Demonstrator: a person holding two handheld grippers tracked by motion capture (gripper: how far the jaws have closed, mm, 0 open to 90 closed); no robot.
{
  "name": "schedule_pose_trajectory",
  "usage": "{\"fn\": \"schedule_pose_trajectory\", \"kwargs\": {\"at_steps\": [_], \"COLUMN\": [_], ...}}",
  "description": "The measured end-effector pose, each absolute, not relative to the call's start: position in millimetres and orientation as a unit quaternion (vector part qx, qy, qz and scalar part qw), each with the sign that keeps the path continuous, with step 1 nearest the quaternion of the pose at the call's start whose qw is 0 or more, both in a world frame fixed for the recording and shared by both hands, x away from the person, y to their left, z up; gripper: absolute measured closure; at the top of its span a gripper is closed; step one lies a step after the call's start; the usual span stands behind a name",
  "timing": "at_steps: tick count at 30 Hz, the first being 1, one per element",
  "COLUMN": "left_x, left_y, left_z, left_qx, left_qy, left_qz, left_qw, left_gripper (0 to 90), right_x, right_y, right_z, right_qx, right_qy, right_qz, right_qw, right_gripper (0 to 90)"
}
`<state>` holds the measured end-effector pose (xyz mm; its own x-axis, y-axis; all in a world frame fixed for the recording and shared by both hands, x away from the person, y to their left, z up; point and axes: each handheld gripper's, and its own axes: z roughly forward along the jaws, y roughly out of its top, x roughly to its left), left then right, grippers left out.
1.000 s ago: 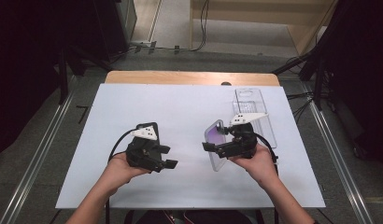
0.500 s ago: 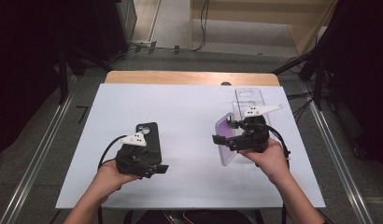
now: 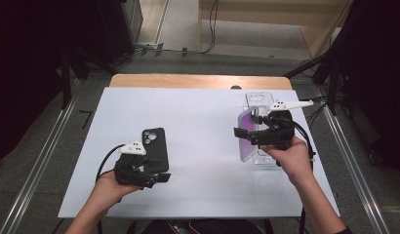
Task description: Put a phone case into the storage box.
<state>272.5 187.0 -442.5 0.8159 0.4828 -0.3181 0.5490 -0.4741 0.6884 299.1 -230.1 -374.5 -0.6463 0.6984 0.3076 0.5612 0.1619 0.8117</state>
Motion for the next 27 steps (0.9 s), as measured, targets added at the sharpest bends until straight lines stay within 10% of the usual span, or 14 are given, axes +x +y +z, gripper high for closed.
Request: {"fn": "schedule_pose_trajectory", "kwargs": {"at_steps": [27], "left_x": [270], "left_y": [194], "left_z": [-444], "left_qx": [0.854], "left_qy": [0.318], "left_qz": [-0.034], "left_qw": [0.411], "left_gripper": [31.1], "right_x": [328], "right_y": [-272], "right_z": [-378], "right_qx": [0.532], "right_qy": [0.686], "right_qz": [0.467], "right_qw": [0.168], "right_gripper": [15.1]}}
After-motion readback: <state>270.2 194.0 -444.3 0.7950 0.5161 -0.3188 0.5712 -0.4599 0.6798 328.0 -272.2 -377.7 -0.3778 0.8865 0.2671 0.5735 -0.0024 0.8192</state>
